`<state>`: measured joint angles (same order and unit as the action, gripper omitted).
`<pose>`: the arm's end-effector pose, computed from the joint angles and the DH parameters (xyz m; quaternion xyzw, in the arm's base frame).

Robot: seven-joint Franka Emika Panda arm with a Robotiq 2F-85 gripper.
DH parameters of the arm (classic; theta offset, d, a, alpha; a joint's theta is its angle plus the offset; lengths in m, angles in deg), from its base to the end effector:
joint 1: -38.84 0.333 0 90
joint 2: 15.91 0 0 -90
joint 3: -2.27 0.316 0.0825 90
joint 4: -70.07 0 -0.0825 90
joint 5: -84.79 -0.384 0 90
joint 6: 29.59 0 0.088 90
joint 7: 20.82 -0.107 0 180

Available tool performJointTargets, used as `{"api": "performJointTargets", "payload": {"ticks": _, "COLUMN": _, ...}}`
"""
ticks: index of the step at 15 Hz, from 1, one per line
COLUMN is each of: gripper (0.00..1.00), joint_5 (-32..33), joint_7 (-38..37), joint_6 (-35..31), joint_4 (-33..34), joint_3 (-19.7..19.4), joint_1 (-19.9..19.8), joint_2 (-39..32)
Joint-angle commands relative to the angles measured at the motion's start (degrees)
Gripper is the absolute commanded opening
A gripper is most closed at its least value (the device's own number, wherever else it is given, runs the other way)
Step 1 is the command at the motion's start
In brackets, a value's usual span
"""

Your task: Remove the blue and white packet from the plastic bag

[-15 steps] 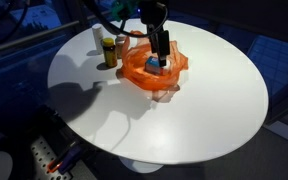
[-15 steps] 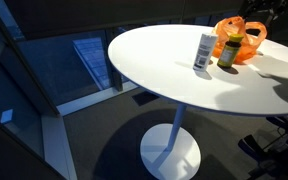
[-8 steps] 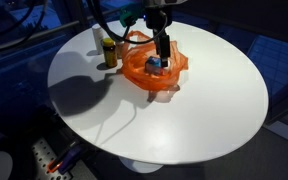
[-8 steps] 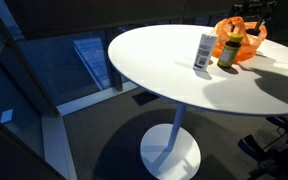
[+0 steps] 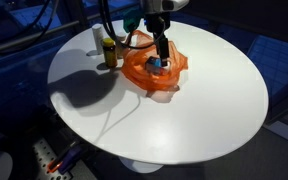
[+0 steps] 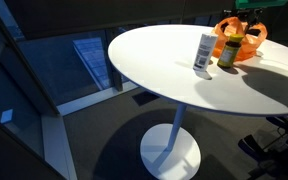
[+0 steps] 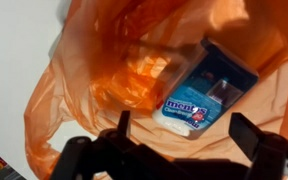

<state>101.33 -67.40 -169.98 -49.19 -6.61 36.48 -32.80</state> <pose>0.5811 -0.1134 0.2935 0.9170 -0.3793 0.0703 0.1014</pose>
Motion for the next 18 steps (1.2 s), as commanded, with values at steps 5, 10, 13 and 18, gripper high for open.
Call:
{"api": "performJointTargets", "payload": {"ticks": 5, "gripper": 1.00, "joint_5": -0.14, "joint_7": -1.81, "joint_6": -3.97, "joint_4": 0.36, "joint_3": -1.99, "joint_1": 2.35, "joint_2": -1.55}}
{"api": "performJointTargets", "payload": {"ticks": 10, "gripper": 1.00, "joint_5": -0.14, "joint_7": -2.33, "joint_6": -3.06, "joint_4": 0.03, "joint_3": -2.89, "joint_1": 2.70, "joint_2": -2.33}}
{"api": "performJointTargets", "payload": {"ticks": 13, "gripper": 1.00, "joint_5": 0.36, "joint_7": -3.38, "joint_6": -2.04, "joint_4": -0.28, "joint_3": -3.70, "joint_1": 3.15, "joint_2": -2.22}}
{"api": "performJointTargets", "payload": {"ticks": 18, "gripper": 1.00, "joint_5": 0.74, "joint_7": -5.10, "joint_6": -2.89, "joint_4": -0.87, "joint_3": -4.44, "joint_1": 3.89, "joint_2": -2.80}}
